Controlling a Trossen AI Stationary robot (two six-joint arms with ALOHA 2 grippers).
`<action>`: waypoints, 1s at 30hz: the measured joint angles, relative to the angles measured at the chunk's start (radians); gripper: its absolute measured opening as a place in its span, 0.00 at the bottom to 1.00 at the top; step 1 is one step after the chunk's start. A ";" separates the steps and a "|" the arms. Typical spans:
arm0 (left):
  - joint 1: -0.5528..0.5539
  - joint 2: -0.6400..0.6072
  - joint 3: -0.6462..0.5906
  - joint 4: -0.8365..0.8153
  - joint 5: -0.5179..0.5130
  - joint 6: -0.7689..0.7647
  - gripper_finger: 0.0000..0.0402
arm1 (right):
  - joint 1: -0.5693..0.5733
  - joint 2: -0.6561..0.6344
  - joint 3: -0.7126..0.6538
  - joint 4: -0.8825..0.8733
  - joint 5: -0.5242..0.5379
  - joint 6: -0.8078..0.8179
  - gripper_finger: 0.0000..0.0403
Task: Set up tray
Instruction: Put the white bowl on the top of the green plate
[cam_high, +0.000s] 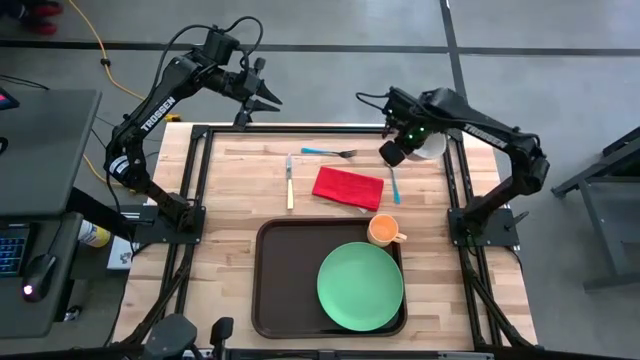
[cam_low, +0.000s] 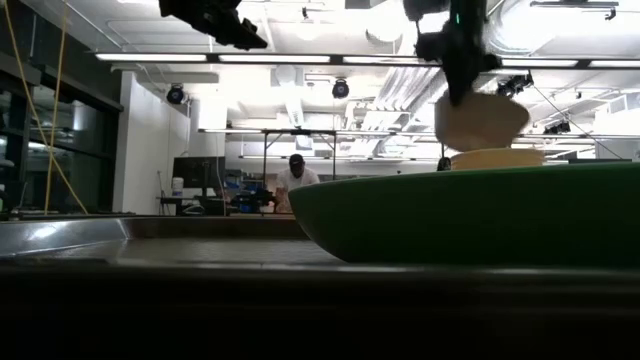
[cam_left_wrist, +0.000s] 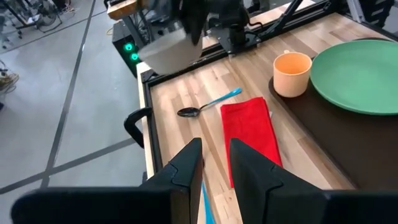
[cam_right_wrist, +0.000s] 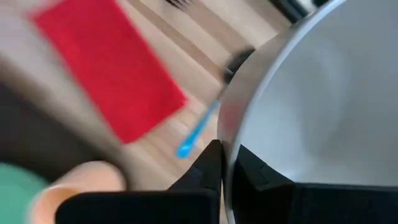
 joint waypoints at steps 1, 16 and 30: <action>0.000 0.000 0.000 0.000 -0.006 -0.003 0.28 | 0.022 0.000 0.047 -0.019 0.000 0.005 0.00; 0.000 0.000 0.000 0.078 -0.031 -0.119 0.28 | 0.575 -0.002 0.385 -0.050 -0.013 0.234 0.00; 0.000 0.000 0.000 0.115 -0.084 -0.274 0.28 | 1.055 0.106 0.385 0.099 0.072 0.487 0.00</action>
